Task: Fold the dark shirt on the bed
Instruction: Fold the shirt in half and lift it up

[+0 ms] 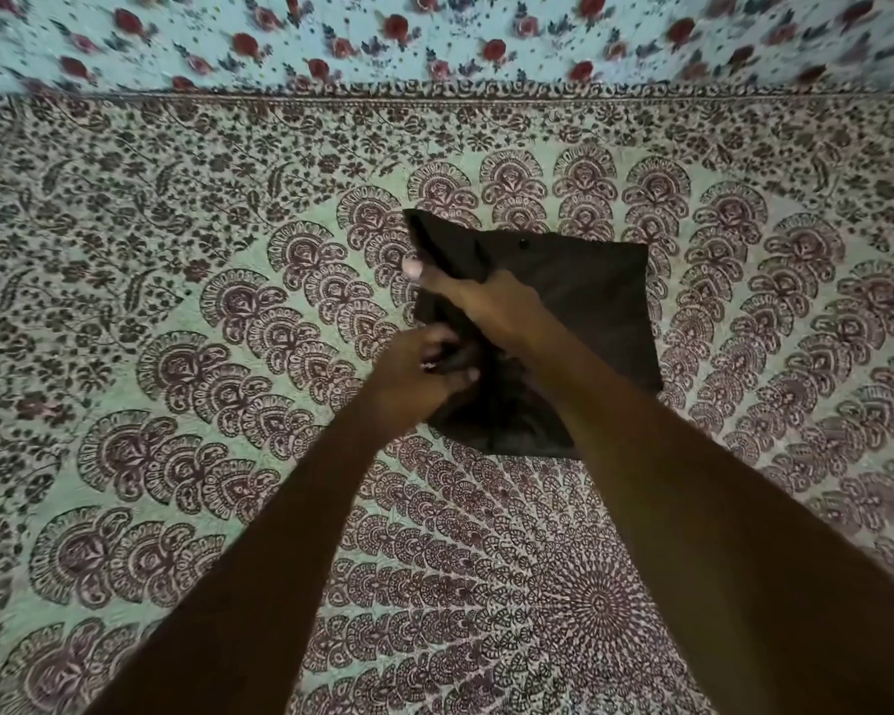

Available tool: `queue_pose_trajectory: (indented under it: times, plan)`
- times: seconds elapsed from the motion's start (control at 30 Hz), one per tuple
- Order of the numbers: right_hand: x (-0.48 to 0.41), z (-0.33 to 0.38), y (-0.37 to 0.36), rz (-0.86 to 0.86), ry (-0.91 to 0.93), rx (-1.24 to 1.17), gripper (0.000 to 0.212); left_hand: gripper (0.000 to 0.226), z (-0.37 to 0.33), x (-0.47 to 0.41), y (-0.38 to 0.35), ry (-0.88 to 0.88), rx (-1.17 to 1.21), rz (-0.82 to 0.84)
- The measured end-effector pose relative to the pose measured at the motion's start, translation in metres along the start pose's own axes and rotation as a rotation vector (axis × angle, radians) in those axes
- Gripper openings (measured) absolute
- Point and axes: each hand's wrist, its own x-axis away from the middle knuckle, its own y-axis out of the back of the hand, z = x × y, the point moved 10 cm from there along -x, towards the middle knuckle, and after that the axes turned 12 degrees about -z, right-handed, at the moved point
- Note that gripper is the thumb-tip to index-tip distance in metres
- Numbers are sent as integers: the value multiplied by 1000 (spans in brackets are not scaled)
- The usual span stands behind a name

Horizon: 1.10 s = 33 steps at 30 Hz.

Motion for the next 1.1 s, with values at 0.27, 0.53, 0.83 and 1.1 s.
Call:
queue_pose_trajectory:
  times: [0.27, 0.53, 0.83, 1.1]
  plan:
    - [-5, -45, 51, -162, 62, -129, 31, 40, -21, 72, -18, 122, 365, 91]
    - [142, 32, 85, 226, 432, -516, 36, 17, 46, 142, 62, 267, 538, -414]
    - [268, 72, -23, 544, 396, -744, 36, 54, 124, 192, 122, 358, 1190, -405]
    - [362, 92, -134, 480, 312, -791, 42, 34, 216, 268, 234, 416, 1083, -162]
